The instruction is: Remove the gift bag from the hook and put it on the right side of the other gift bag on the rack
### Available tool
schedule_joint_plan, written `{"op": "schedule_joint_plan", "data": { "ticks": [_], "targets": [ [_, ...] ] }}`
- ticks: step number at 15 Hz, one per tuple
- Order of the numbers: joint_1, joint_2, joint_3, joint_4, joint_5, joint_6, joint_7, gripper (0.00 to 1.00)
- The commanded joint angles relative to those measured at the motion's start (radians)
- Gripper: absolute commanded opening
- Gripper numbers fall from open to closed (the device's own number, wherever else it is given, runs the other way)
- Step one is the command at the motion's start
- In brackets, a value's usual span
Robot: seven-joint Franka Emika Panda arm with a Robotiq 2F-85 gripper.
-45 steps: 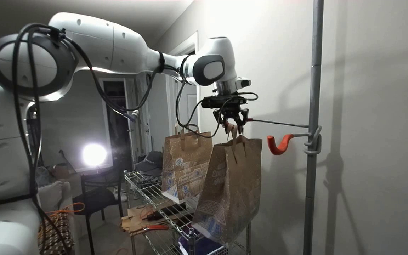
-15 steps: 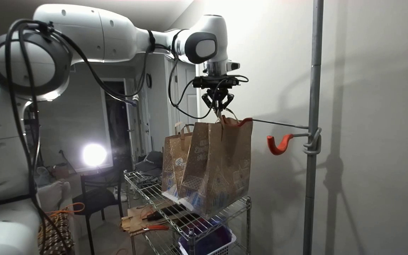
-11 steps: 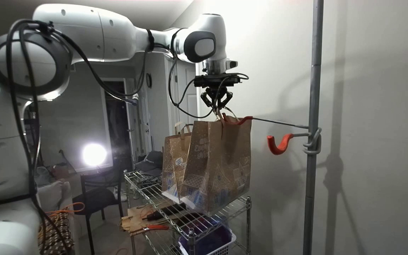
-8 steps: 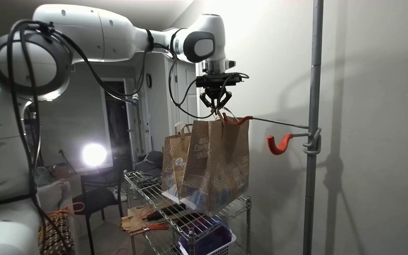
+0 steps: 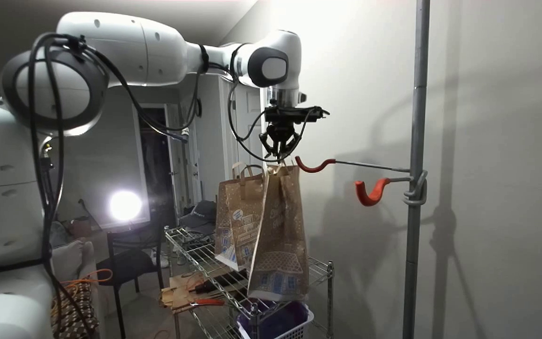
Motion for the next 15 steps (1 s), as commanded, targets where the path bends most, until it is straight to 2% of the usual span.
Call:
{"op": "schedule_joint_plan", "data": {
  "ticks": [1, 4, 9, 15],
  "targets": [
    [0.0, 0.037, 0.012, 0.059, -0.038, -0.064, -0.052, 0.01],
    [0.0, 0.057, 0.02, 0.086, -0.049, -0.078, -0.051, 0.01],
    [0.01, 0.078, 0.026, 0.116, -0.032, -0.057, 0.043, 0.01],
    [0.055, 0.092, 0.025, 0.144, -0.089, -0.024, 0.402, 0.01]
  ]
}}
